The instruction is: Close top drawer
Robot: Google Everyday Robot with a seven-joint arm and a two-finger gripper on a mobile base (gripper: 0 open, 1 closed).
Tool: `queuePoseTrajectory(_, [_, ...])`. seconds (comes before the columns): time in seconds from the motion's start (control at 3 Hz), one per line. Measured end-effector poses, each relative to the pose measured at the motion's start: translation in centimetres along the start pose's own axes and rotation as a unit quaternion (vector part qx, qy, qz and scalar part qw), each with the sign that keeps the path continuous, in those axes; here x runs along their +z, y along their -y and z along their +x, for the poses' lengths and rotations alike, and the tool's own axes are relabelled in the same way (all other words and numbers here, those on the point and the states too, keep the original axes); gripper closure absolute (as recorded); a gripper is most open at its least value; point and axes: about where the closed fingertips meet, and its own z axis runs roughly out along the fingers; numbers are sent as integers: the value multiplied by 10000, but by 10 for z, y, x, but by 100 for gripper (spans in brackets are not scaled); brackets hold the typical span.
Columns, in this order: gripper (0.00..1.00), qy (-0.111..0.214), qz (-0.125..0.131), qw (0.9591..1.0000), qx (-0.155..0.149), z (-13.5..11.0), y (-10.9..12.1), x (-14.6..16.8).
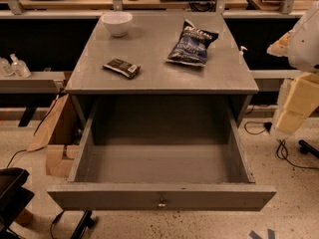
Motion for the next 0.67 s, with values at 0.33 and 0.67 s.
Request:
queuePoseTrajectory(0.33, [0, 0, 0, 10000, 0, 0, 0, 0])
queuePoseTrajectory(0.67, [18, 168, -159, 9996, 168, 8, -19, 21])
